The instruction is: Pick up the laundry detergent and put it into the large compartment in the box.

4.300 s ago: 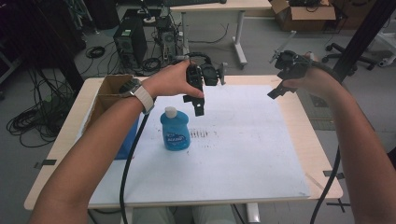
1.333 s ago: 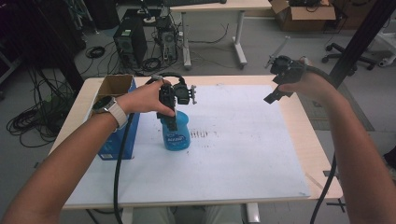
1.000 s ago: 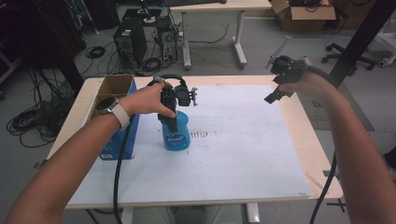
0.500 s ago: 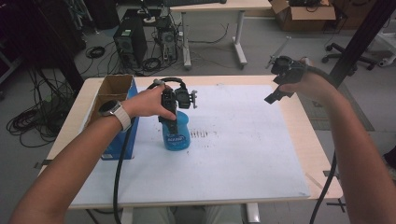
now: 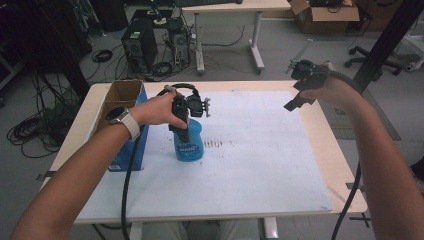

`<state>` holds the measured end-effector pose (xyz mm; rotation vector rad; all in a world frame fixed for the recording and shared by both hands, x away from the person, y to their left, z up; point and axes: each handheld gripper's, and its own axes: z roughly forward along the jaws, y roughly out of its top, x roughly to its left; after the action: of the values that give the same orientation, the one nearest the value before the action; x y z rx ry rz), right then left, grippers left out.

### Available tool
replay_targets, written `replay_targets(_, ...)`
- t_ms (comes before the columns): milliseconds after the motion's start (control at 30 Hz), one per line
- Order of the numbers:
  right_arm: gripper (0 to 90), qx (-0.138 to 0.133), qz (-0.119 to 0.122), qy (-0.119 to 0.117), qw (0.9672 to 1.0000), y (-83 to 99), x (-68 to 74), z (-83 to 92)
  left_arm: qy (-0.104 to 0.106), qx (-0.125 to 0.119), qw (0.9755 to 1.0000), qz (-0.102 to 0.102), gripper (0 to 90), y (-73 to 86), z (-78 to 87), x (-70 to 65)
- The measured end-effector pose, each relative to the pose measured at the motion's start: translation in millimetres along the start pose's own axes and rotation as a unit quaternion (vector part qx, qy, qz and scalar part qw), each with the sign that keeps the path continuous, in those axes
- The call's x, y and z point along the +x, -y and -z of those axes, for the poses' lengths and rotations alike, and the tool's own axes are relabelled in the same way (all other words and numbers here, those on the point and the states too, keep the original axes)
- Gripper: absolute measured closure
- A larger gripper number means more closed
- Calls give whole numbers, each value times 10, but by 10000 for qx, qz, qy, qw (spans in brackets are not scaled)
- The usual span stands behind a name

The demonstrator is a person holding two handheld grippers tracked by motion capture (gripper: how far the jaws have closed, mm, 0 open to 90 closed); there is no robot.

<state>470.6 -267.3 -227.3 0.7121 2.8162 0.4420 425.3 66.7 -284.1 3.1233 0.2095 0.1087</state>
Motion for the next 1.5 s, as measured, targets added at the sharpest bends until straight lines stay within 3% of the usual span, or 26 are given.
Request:
replay_targets(1000,91,-14,-43,-5,10000,29,-15,11,32,-10,10000,-50,372,4,2,10)
replay_targets(1167,91,-7,-60,-23,10000,52,-20,8,44,64,9999,117,375,-4,49,5)
replay_targets(1267,91,1,-59,-35,10000,63,-16,-3,103,-30,9993,365,375,-1,162,-8)
replay_targets(1500,90,-22,-58,-46,10000,78,1,5,14,18,9981,608,375,-13,426,-74)
